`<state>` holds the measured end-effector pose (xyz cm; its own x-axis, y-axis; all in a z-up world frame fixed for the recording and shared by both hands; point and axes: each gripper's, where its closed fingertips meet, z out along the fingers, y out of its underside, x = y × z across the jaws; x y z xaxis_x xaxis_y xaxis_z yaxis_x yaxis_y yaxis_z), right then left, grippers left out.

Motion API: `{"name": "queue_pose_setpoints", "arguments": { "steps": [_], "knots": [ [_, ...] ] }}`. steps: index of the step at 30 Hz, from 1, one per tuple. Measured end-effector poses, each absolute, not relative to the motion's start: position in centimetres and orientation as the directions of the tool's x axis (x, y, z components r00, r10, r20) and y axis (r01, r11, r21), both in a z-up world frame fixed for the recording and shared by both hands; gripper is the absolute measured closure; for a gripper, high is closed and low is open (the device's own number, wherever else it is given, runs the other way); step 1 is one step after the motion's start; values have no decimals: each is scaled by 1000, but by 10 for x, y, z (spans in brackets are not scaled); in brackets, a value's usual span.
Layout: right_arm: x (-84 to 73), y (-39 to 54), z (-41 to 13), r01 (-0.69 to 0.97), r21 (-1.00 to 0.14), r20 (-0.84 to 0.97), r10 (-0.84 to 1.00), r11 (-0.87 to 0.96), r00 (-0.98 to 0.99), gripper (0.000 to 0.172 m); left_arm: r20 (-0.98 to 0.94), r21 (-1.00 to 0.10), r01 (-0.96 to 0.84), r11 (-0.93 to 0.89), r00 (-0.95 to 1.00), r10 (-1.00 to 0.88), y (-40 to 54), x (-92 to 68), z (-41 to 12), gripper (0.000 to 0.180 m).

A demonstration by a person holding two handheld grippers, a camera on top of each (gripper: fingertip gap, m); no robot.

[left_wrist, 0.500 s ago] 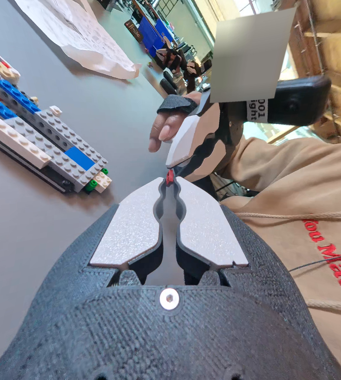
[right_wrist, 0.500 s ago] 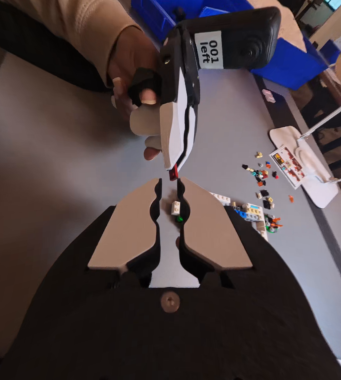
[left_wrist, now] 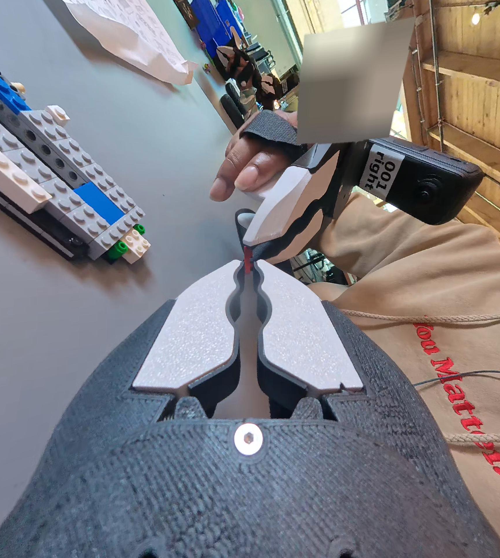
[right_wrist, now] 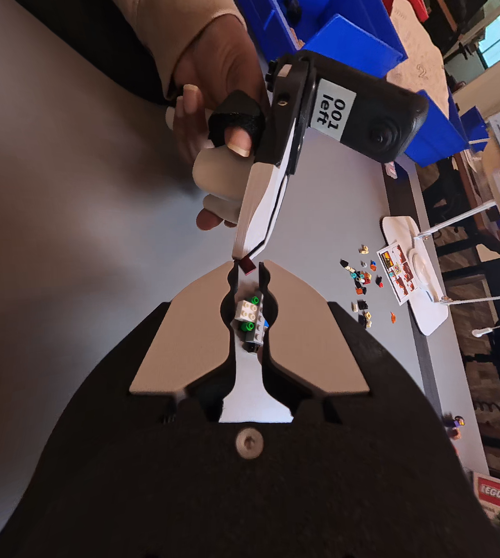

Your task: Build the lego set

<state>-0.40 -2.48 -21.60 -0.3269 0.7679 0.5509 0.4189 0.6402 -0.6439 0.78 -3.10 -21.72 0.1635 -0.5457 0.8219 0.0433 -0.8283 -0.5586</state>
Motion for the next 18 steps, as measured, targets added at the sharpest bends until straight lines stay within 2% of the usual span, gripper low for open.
{"name": "queue_pose_setpoints", "arguments": {
  "steps": [5, 7, 9, 11, 14, 18],
  "knots": [
    [0, -31, -223, 425, -586, 550, 724, 690, -417, 161, 823, -551, 0, -834, 167, -543, -37, 11, -223, 176],
    [2, -30, -224, 449, -609, 512, 756, 654, -408, 163, 820, -555, 7, -832, 176, -545, -35, 11, -224, 176],
    [3, -22, -227, 494, -679, 419, 839, 543, -347, 163, 780, -600, 24, -800, 241, -578, -27, 7, -226, 174],
    [5, -5, -233, 559, -729, 306, 918, 395, -251, 164, 696, -675, 23, -737, 352, -626, -14, -3, -230, 171],
    [4, 15, -248, 652, -723, 170, 974, 227, -150, 164, 460, -792, -102, -602, 549, -698, 4, -21, -245, 168],
    [0, 20, -263, 720, -680, 89, 990, 139, -108, 164, 233, -829, -270, -490, 631, -740, 8, -27, -258, 165]
  ]
}}
